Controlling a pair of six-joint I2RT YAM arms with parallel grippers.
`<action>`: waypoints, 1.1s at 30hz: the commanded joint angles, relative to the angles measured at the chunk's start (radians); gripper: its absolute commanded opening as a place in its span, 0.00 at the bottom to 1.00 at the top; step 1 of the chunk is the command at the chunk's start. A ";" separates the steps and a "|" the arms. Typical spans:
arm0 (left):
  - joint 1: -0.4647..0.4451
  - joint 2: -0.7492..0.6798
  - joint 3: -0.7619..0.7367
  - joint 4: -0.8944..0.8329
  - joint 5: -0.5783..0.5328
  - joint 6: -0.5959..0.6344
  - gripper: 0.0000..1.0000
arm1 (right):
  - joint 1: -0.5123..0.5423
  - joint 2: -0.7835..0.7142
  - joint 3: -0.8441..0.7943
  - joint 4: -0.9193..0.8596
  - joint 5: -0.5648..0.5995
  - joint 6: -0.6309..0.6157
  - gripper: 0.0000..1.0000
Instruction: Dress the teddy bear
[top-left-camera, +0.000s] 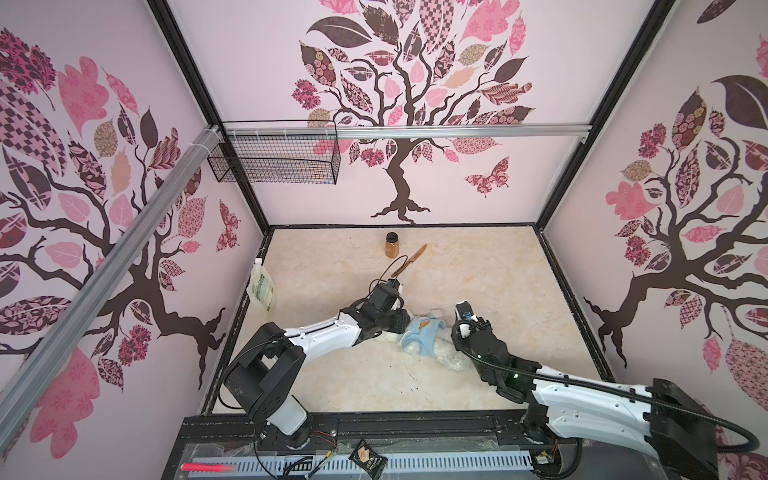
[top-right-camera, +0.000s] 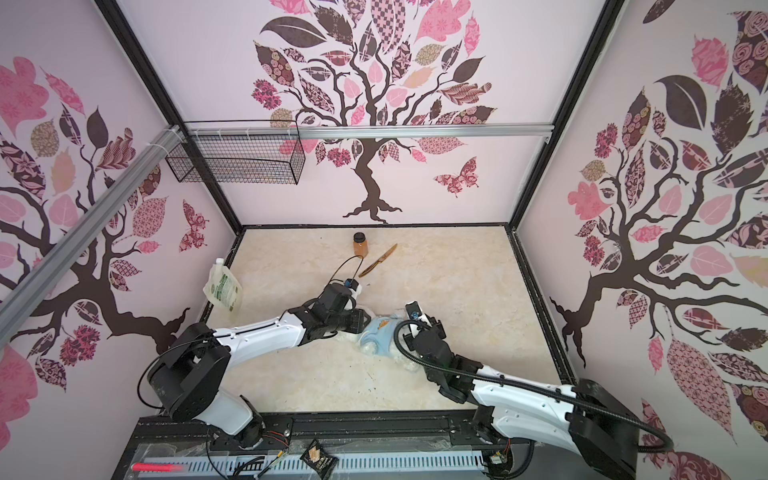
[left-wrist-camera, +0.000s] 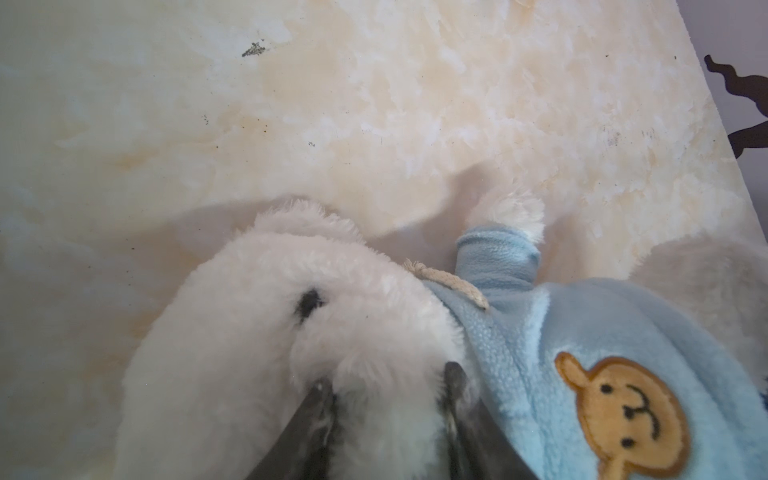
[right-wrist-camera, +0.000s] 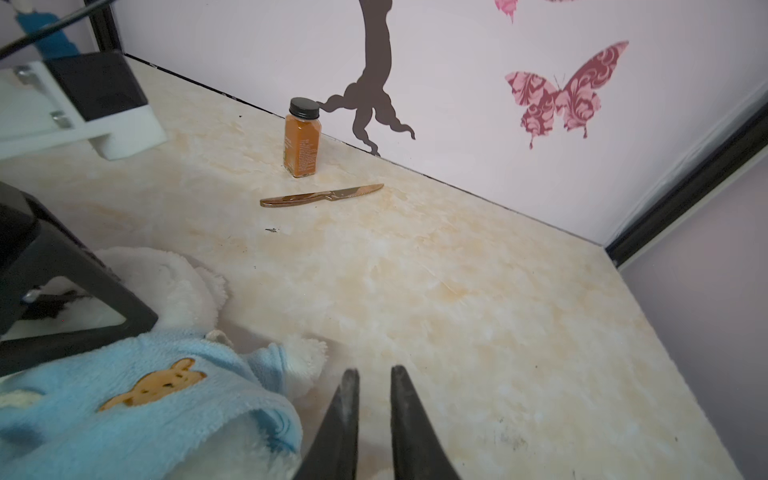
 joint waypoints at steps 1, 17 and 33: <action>0.003 0.045 -0.021 -0.145 -0.010 0.010 0.43 | -0.050 -0.103 0.030 -0.229 -0.165 0.156 0.23; 0.002 0.012 -0.021 -0.148 -0.001 0.007 0.42 | -0.285 0.150 0.120 -0.135 -1.152 0.732 0.40; 0.001 0.020 -0.026 -0.138 -0.001 0.004 0.42 | -0.285 0.280 -0.024 0.477 -1.147 1.103 0.33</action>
